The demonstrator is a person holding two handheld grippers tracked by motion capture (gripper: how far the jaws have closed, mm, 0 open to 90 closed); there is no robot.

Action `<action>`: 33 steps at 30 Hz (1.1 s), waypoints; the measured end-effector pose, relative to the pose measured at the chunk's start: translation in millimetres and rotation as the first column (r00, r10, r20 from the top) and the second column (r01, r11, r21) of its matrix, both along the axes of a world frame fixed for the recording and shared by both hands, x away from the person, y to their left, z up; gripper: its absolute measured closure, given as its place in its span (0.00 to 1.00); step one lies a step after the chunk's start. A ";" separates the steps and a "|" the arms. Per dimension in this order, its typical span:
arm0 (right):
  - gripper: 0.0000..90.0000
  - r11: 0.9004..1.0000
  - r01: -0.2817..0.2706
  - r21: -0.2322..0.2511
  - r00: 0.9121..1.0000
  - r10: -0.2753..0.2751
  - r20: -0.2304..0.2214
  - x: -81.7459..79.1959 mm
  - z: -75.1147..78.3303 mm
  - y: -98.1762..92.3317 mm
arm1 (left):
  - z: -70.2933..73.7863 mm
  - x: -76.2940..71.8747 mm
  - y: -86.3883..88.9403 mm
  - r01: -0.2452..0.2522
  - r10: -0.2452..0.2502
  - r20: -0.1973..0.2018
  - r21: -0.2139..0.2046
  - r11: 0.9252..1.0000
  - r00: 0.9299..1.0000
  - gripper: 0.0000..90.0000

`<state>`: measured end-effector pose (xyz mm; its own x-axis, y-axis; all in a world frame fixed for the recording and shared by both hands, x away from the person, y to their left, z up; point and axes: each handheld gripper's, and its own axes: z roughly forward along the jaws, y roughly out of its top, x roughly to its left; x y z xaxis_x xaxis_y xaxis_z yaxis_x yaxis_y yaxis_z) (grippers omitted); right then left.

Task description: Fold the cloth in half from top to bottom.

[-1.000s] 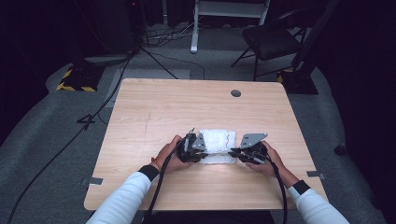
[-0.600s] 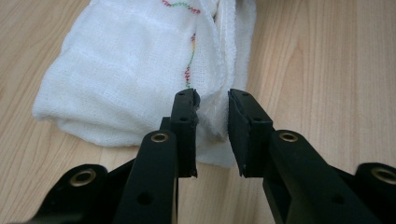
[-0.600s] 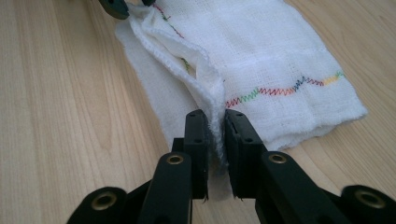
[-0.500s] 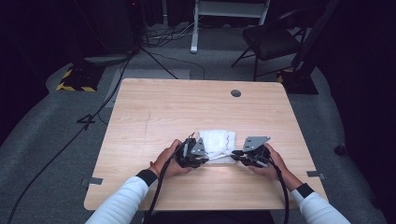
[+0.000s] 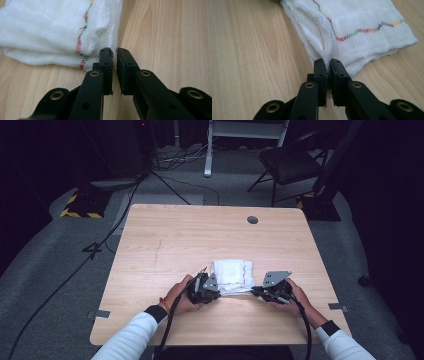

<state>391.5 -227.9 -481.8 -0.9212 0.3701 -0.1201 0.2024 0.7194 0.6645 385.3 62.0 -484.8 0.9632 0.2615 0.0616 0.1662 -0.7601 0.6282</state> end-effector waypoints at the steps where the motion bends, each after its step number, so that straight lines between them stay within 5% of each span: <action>1: 0.93 1.000 0.001 0.000 1.000 -0.001 0.001 -0.3 -0.7 -0.6 | 0.0 0.0 0.0 0.000 0.000 0.000 0.000 1.000 1.000 0.93; 13: 0.91 0.999 0.034 0.012 0.999 -0.034 -0.007 -7.2 -6.8 -8.7 | -4.1 -2.5 1.9 -0.005 0.004 -0.027 -0.020 1.000 1.000 0.92; 19: 0.82 0.999 0.034 0.036 0.999 -0.033 -0.021 -15.5 -5.3 -15.3 | -1.8 -6.9 12.9 -0.073 0.072 -0.034 -0.047 0.996 0.997 0.63; 33: 0.47 0.988 0.105 0.113 0.994 -0.109 0.029 -20.3 7.0 -16.9 | -7.0 -20.3 39.8 -0.202 0.201 -0.049 -0.029 0.979 0.978 0.25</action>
